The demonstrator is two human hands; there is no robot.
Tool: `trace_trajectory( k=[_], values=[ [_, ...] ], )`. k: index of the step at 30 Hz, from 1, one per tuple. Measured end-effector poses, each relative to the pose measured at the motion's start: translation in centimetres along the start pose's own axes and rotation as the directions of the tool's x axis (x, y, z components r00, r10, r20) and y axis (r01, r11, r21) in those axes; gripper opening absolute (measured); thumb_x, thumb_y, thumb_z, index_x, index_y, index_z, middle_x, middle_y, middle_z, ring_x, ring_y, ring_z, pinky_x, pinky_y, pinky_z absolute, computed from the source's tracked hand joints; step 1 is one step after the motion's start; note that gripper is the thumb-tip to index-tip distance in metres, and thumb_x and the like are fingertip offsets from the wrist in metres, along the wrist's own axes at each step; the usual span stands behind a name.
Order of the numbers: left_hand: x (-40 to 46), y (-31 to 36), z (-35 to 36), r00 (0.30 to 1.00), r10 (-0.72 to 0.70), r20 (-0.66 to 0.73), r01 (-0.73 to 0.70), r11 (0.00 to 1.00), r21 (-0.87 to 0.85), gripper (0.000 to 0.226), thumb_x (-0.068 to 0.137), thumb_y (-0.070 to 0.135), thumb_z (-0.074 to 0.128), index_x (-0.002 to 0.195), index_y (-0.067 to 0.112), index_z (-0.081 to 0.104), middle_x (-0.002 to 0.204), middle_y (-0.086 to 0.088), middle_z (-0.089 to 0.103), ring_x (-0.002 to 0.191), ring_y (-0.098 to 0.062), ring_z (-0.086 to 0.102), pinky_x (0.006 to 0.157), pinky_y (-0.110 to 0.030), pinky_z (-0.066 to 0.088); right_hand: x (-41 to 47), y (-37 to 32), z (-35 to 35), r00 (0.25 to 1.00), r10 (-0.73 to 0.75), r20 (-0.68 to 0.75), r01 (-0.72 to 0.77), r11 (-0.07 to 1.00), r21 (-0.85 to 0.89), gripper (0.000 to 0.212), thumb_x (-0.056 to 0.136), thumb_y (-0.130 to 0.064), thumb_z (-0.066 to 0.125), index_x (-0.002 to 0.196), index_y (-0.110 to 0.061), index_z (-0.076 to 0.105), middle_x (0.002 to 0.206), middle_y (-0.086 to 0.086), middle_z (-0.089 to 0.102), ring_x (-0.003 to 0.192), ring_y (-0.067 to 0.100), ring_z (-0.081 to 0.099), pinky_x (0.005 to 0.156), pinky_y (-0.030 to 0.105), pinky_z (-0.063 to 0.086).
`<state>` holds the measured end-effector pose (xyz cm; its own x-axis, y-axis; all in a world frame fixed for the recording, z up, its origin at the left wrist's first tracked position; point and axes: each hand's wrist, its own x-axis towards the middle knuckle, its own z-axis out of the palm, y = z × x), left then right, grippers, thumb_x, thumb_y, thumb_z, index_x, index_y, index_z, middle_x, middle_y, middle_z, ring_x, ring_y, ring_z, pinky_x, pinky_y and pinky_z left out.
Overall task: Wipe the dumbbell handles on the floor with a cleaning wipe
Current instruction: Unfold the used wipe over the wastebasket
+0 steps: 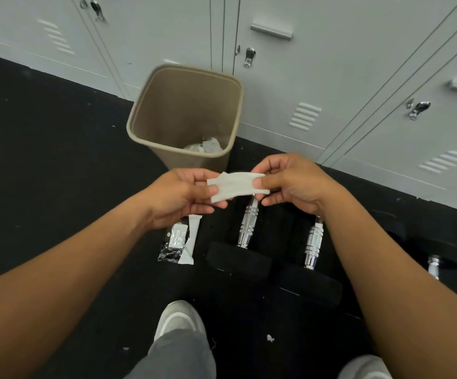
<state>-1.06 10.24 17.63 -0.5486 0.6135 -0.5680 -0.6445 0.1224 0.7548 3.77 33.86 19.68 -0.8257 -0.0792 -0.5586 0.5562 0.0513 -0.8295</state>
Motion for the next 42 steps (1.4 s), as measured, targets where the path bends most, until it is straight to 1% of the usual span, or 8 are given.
trace_trajectory(
  k=[5,12,15,20,28,33,36,42],
  values=[
    [-0.8,0.5,-0.7,0.997,0.076,-0.012,-0.077,0.997,-0.006,0.039,0.083,-0.002,0.065,0.120,0.009,0.060,0.104,-0.014,0.073,0.085,-0.029,0.074,0.061,-0.023,0.060,0.3,-1.1,0.6,1.000,0.004,0.000,-0.004,0.998,0.058,0.008,0.086,-0.001,0.068,0.091,-0.007,0.067,0.087,0.019,0.073,0.073,0.027,0.072,0.057,0.030,0.058],
    [-1.2,1.9,-1.2,0.982,0.159,-0.101,-0.160,0.987,-0.008,0.039,0.087,0.038,0.063,0.115,0.011,0.070,0.098,-0.013,0.073,0.073,-0.024,0.070,0.059,-0.030,0.057,0.8,-4.0,1.0,0.997,-0.080,-0.003,0.079,0.983,0.166,0.006,0.089,-0.005,0.065,0.088,-0.007,0.070,0.088,0.013,0.071,0.081,0.025,0.069,0.064,0.037,0.062],
    [-1.1,2.6,-1.3,0.959,0.223,-0.175,-0.205,0.972,0.115,0.025,0.084,0.024,0.069,0.105,0.011,0.072,0.085,-0.008,0.074,0.072,-0.021,0.069,0.066,-0.031,0.058,1.0,-5.0,1.6,0.992,-0.128,-0.013,0.129,0.984,0.121,0.008,0.089,-0.002,0.065,0.090,-0.008,0.071,0.092,0.012,0.070,0.085,0.024,0.069,0.063,0.032,0.060],
    [-1.3,4.3,-1.6,0.925,0.328,-0.194,-0.280,0.930,0.237,0.027,0.076,0.003,0.076,0.102,0.009,0.073,0.095,-0.010,0.075,0.085,-0.023,0.067,0.079,-0.037,0.053,1.7,-6.3,2.6,0.973,-0.224,-0.063,0.229,0.969,0.087,0.017,0.088,0.006,0.062,0.087,-0.009,0.070,0.089,0.011,0.068,0.080,0.023,0.069,0.063,0.033,0.061],
    [-0.4,8.5,-2.4,0.774,0.524,-0.355,-0.390,0.837,0.385,0.003,0.082,0.020,0.078,0.085,0.020,0.078,0.083,-0.002,0.075,0.074,-0.014,0.065,0.070,-0.028,0.052,4.7,-9.7,4.2,0.892,-0.328,-0.311,0.303,0.945,-0.126,0.028,0.076,0.008,0.065,0.068,-0.018,0.070,0.071,-0.003,0.064,0.083,0.022,0.068,0.078,0.051,0.060],
    [0.3,10.2,-4.5,0.620,0.731,-0.285,-0.195,0.496,0.846,0.014,0.087,0.030,0.073,0.101,0.029,0.076,0.095,0.009,0.068,0.088,-0.008,0.059,0.069,-0.011,0.045,6.2,-11.2,4.5,0.840,-0.472,-0.266,0.330,0.835,-0.441,0.013,0.079,-0.008,0.074,0.076,-0.020,0.070,0.083,-0.007,0.067,0.081,0.007,0.062,0.071,0.022,0.054],
    [0.8,10.1,-5.1,0.603,0.741,-0.296,-0.163,0.478,0.863,0.015,0.089,0.028,0.072,0.103,0.028,0.076,0.093,0.010,0.069,0.088,-0.007,0.060,0.069,-0.011,0.042,7.1,-11.4,4.8,0.820,-0.515,-0.251,0.328,0.782,-0.530,0.007,0.080,-0.012,0.074,0.084,-0.017,0.071,0.084,-0.008,0.065,0.080,0.006,0.060,0.070,0.019,0.053],
    [2.3,9.5,-6.2,0.695,0.651,-0.307,-0.005,0.431,0.902,0.014,0.087,0.025,0.074,0.100,0.025,0.078,0.088,0.007,0.071,0.079,-0.003,0.061,0.067,-0.010,0.041,7.6,-10.3,3.8,0.835,-0.460,-0.301,0.274,0.822,-0.499,0.007,0.080,-0.016,0.074,0.085,-0.019,0.071,0.084,-0.010,0.066,0.080,0.003,0.061,0.070,0.018,0.050]
  ],
)
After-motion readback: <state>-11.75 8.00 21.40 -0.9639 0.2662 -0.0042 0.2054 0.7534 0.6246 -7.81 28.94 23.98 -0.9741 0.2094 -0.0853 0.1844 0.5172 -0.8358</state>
